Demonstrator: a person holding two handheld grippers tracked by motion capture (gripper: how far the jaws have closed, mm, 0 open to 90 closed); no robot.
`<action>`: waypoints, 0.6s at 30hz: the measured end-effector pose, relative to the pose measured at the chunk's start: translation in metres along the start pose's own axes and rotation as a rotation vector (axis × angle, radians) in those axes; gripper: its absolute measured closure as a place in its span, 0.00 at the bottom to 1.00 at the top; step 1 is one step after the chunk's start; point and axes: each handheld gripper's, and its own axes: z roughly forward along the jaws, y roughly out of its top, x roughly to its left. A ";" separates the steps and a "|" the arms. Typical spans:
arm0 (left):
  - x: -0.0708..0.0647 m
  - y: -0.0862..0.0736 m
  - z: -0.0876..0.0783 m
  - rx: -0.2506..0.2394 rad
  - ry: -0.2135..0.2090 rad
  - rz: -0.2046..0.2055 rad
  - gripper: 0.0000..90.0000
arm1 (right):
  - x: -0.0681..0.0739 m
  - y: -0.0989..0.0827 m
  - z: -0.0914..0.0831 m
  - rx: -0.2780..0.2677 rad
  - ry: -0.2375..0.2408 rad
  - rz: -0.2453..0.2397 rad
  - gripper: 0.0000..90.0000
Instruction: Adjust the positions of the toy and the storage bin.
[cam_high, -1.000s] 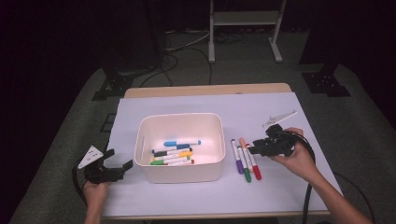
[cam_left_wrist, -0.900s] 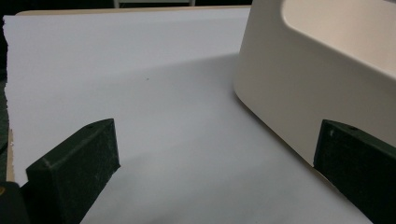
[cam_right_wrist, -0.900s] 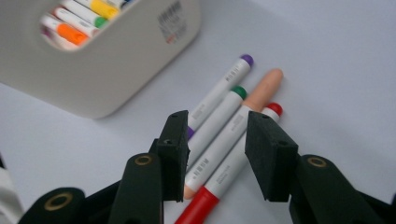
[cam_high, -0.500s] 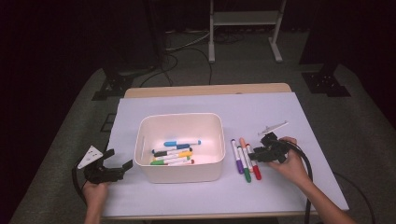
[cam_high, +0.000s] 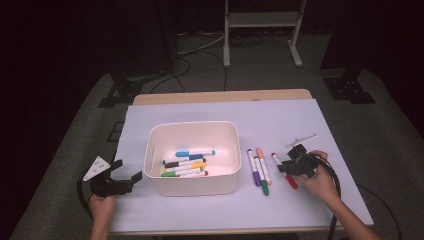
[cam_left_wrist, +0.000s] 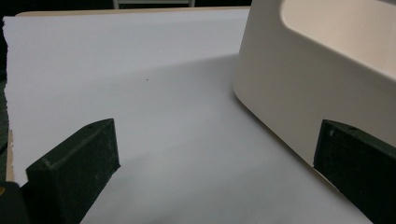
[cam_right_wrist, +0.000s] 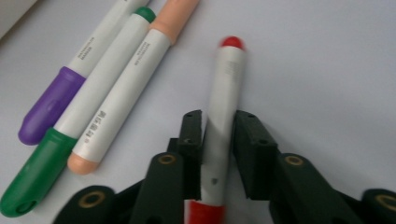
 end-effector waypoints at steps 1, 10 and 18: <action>0.000 0.000 0.000 0.000 0.001 0.002 0.00 | -0.001 -0.001 0.000 -0.002 -0.003 0.002 0.83; 0.000 0.000 0.000 0.001 0.002 0.001 0.00 | 0.000 0.002 -0.021 -0.030 0.072 0.029 0.84; 0.000 0.000 0.000 0.001 0.002 0.004 0.00 | 0.028 0.031 -0.066 -0.084 0.142 -0.059 0.84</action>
